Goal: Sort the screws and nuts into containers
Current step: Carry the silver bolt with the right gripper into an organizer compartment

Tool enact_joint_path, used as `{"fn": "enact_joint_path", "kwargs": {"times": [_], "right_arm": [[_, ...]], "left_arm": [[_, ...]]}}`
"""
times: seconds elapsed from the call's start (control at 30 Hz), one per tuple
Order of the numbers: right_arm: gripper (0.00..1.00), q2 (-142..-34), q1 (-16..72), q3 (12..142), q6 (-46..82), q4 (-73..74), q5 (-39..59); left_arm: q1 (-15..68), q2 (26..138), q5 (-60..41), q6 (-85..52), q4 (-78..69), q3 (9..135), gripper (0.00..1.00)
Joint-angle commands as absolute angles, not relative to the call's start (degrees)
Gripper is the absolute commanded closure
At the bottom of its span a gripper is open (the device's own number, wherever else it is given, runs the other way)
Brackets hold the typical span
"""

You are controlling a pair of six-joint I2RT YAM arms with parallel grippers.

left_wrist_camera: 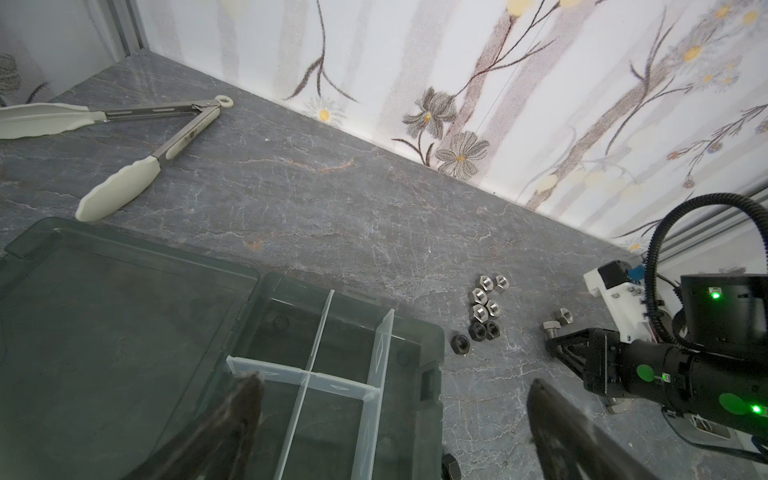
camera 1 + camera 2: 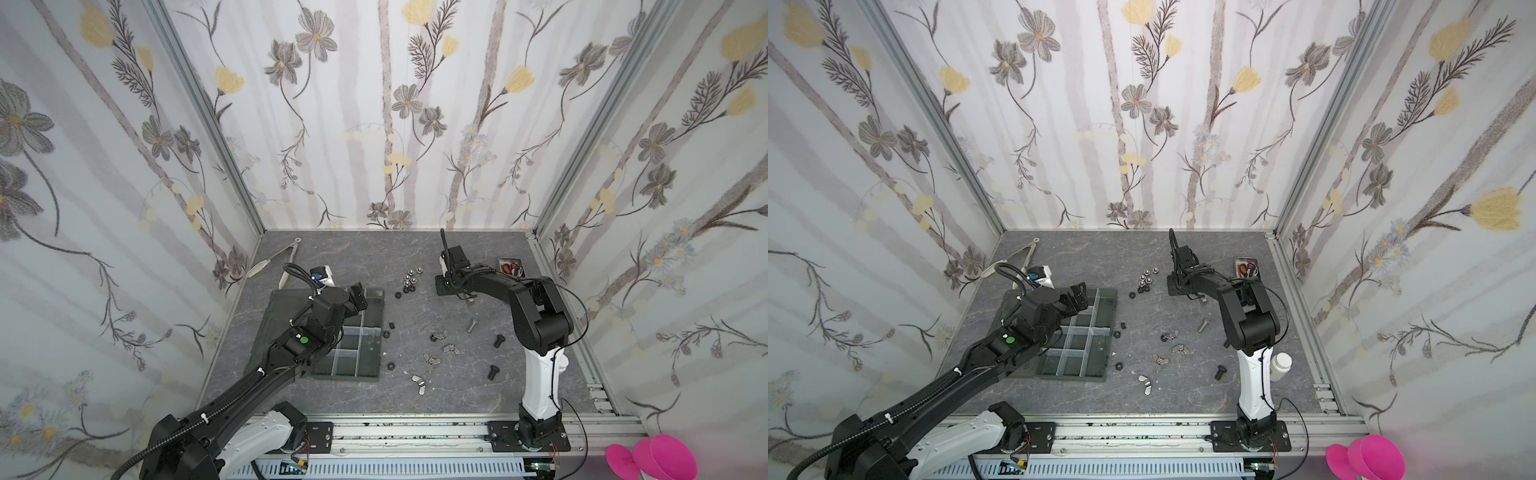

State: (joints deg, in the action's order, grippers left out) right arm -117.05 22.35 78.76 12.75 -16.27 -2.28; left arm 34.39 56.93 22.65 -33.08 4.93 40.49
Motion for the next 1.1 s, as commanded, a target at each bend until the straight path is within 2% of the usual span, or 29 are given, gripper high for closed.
{"fn": "enact_joint_path", "kwargs": {"times": [0.0, 0.23, 0.5, 0.87, 1.07], "right_arm": [[0.91, -113.6, 23.2, 78.0, 12.3, -16.1, -2.5], [0.91, -106.6, 27.8, 75.7, 11.1, -15.6, 0.0], [0.91, -102.7, 36.9, 76.0, 13.4, -14.7, 3.8], [0.91, -110.1, 49.1, 83.9, 17.9, -12.8, 8.2], [0.92, -114.8, 51.8, 86.0, 19.9, -12.6, 9.4]], "left_arm": [[33.9, 54.8, 21.8, -33.9, 6.5, 41.4, 0.00], [33.1, 50.6, 20.5, -35.7, 11.2, 42.1, 0.00], [32.5, 45.0, 20.7, -35.1, 18.7, 43.7, 0.00], [32.3, 40.1, 18.5, -34.4, 27.5, 44.6, 0.00], [32.3, 40.3, 15.6, -33.7, 28.3, 45.6, 0.00]]}}
